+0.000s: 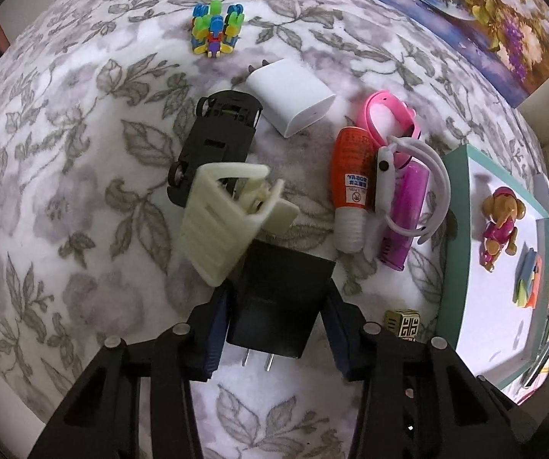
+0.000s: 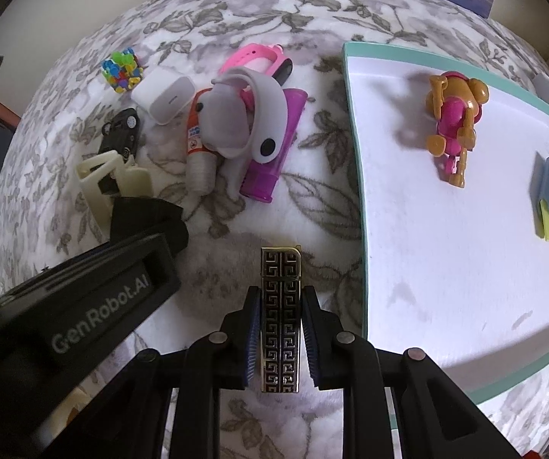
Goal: Organize rigid objects
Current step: 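Lift the black charger with the left tool while the right tool lifts the comb toward the tray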
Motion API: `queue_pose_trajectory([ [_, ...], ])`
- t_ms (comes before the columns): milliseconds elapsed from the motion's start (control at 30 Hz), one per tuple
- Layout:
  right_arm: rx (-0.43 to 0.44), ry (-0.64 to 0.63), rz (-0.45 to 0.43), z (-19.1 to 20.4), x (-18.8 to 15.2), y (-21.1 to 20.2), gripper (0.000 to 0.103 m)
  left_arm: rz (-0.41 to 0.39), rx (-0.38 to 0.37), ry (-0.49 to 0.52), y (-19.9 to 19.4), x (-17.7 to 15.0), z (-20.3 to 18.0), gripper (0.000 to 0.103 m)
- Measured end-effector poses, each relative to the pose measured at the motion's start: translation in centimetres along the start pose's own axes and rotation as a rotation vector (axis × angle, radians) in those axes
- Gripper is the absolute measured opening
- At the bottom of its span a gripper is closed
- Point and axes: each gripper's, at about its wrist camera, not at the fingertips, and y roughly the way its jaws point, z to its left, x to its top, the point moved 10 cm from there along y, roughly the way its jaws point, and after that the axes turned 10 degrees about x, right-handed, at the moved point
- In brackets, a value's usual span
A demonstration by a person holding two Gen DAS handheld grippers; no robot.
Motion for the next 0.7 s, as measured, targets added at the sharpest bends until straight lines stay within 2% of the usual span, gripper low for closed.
queue_pose_trajectory([
  [133,0.019,0.013,0.004,0.4,-0.1,-0.3,0.022,-0.002,-0.053,-0.026,-1.0,-0.5,0.4,0.048],
  [333,0.042,0.021,-0.018,0.7,0.1,-2.3,0.022,-0.077,-0.082,-0.034,-4.4,0.1,0.7,0.047],
  [700,0.1,0.034,-0.179,1.2,1.9,-8.8,0.022,-0.228,-0.138,-0.076,-10.3,1.2,1.8,0.047],
])
